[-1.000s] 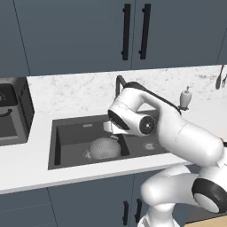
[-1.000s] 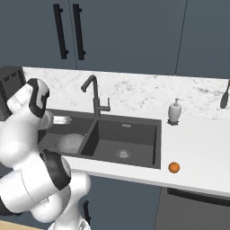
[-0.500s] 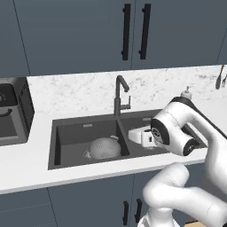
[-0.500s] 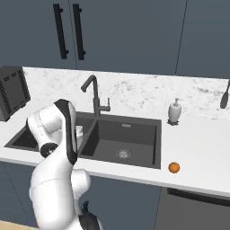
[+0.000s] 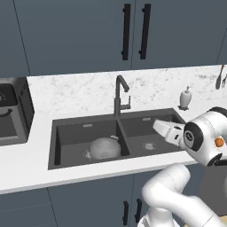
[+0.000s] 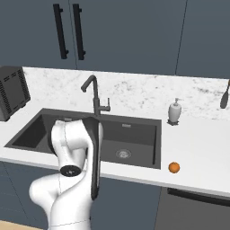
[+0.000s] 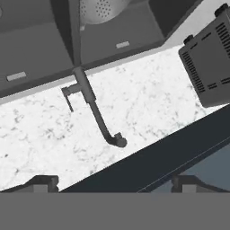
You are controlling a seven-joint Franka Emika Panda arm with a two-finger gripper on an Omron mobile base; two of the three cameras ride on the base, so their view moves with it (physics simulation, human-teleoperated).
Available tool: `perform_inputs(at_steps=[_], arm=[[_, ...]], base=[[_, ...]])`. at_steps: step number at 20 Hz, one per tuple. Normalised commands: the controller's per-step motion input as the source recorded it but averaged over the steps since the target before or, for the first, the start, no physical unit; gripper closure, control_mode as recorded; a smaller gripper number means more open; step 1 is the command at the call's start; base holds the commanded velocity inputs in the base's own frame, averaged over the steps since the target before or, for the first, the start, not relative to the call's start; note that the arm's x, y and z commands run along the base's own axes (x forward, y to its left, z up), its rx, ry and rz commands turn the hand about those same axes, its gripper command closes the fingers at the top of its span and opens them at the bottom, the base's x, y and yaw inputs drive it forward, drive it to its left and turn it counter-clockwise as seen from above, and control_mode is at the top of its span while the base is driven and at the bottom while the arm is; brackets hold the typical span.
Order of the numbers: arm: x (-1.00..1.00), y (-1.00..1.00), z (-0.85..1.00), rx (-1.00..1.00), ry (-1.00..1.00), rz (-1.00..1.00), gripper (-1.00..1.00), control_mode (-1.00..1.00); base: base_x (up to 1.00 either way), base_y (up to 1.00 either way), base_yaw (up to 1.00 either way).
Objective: Put the colander in the sink, put the tangerine in the colander, and turn on the sink faucet and pour water over the colander.
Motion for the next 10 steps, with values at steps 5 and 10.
perform_inputs(at_steps=[5,10], arm=[[-0.38,-0.94,0.39,0.36,0.0,-0.14,-1.0,-1.0],[-0.26,-0.8,0.13,0.33,0.09,-0.19,-1.0,-1.0]], base=[[0.0,0.0,0.0],[0.0,0.0,0.0]])
